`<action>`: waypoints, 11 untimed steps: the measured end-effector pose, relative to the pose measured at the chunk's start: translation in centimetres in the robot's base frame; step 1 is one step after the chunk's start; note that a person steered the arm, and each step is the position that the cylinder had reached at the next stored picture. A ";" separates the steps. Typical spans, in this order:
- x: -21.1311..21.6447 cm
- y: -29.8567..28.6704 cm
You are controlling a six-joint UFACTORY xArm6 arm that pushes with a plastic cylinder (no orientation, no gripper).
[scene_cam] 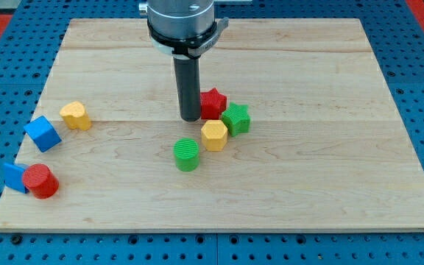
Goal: Push the yellow heart to the left of the red star
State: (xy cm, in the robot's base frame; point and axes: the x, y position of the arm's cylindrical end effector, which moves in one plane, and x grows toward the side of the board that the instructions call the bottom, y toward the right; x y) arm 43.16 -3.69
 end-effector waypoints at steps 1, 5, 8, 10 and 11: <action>0.4 -5.6; 0.1 -24.3; 2.9 -15.1; 0.6 -10.7; 0.7 -14.7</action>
State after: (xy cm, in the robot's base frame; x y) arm 43.88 -18.43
